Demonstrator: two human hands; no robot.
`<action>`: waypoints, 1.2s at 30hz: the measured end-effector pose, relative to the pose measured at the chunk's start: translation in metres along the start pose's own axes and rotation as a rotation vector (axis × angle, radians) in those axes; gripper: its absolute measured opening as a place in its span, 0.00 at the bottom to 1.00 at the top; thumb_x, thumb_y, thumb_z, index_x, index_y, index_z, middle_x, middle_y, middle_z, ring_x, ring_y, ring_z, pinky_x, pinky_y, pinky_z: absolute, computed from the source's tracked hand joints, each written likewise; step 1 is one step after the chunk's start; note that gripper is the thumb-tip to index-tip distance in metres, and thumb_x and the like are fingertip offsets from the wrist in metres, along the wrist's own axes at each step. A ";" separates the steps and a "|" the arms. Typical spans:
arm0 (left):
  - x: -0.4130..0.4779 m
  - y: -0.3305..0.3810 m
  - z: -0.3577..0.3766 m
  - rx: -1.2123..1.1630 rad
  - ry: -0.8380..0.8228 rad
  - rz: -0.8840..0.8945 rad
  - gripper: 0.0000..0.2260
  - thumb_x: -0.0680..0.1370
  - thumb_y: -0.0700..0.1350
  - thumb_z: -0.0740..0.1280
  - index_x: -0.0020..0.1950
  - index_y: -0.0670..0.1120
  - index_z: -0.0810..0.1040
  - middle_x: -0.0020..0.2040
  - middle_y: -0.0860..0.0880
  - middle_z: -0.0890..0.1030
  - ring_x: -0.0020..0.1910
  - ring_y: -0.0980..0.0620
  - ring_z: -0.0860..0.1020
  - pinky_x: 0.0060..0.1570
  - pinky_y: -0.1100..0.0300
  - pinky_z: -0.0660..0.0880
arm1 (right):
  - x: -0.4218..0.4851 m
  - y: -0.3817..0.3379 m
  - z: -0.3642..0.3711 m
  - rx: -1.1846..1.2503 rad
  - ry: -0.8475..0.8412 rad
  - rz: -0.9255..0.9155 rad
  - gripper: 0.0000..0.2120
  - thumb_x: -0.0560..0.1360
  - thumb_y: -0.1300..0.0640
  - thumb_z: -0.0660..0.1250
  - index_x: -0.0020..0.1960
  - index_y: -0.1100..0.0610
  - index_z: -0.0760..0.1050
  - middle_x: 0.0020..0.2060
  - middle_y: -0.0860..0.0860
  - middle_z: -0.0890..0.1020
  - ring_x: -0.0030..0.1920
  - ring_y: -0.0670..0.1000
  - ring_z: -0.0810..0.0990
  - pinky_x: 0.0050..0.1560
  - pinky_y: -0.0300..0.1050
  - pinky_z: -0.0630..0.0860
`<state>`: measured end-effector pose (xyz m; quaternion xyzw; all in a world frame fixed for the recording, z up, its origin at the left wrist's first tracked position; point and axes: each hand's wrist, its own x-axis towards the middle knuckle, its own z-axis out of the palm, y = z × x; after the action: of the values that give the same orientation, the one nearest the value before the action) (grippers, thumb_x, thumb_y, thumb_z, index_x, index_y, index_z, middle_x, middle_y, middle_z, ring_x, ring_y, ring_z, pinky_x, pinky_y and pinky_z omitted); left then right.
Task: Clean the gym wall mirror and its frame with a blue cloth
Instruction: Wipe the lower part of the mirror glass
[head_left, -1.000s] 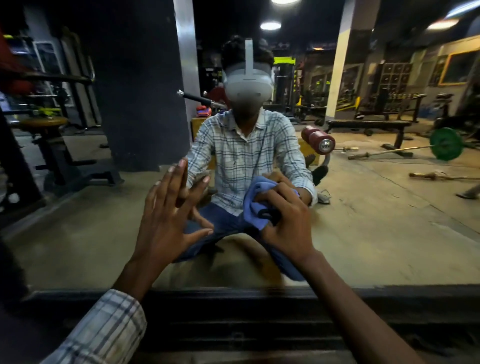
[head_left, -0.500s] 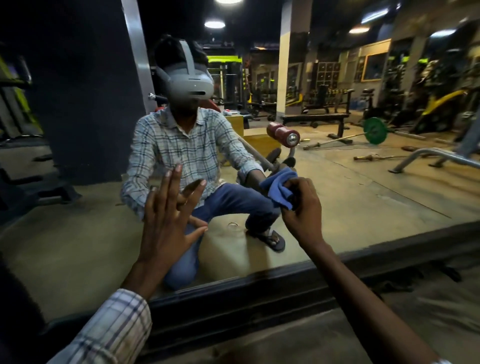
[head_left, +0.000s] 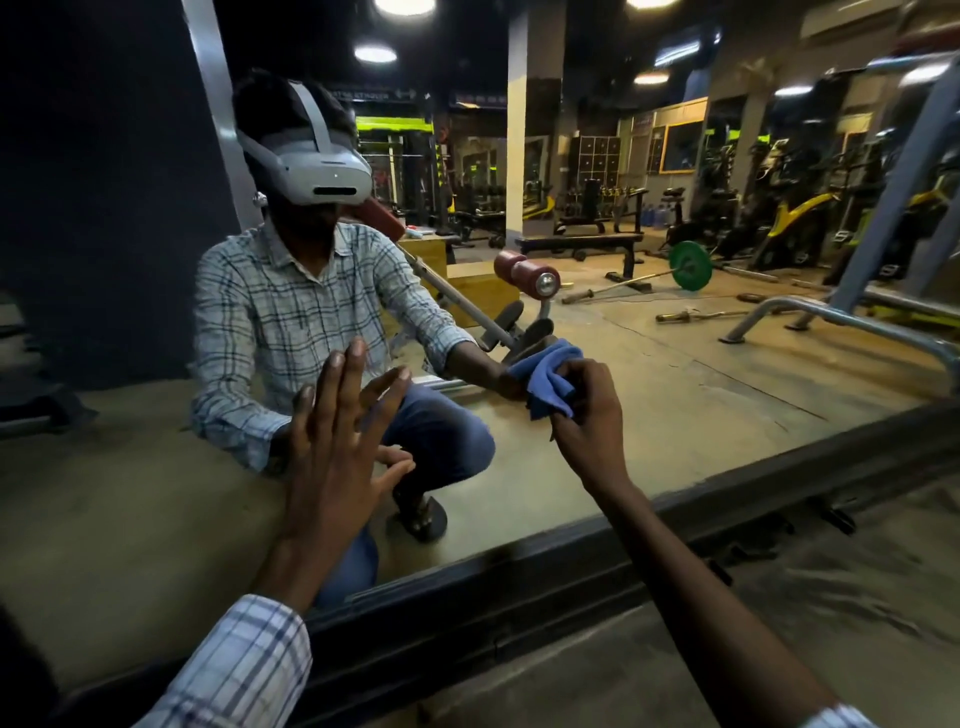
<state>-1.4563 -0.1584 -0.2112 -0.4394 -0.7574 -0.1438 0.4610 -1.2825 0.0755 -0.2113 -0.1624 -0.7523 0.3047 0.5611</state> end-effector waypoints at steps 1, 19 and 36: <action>0.000 0.000 0.001 -0.004 0.006 -0.002 0.50 0.68 0.63 0.79 0.84 0.54 0.58 0.85 0.40 0.52 0.83 0.39 0.53 0.77 0.37 0.57 | 0.000 0.000 0.000 0.009 0.002 -0.008 0.18 0.72 0.70 0.71 0.54 0.52 0.71 0.50 0.44 0.74 0.50 0.46 0.77 0.47 0.46 0.78; 0.000 0.002 -0.007 0.041 -0.001 -0.016 0.43 0.74 0.65 0.73 0.83 0.53 0.61 0.85 0.42 0.51 0.84 0.41 0.52 0.78 0.41 0.55 | 0.010 0.019 -0.001 0.104 -0.019 -0.132 0.16 0.70 0.75 0.71 0.50 0.58 0.72 0.46 0.55 0.74 0.44 0.53 0.74 0.41 0.52 0.71; -0.010 -0.014 -0.021 -0.020 -0.041 -0.022 0.50 0.68 0.58 0.81 0.84 0.51 0.60 0.85 0.42 0.51 0.84 0.41 0.52 0.77 0.40 0.58 | 0.006 -0.048 0.054 0.229 0.284 0.055 0.12 0.75 0.63 0.69 0.56 0.52 0.73 0.55 0.49 0.78 0.55 0.47 0.79 0.56 0.52 0.81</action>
<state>-1.4535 -0.1843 -0.2055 -0.4383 -0.7700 -0.1474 0.4395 -1.3303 0.0275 -0.1862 -0.1595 -0.6212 0.3775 0.6679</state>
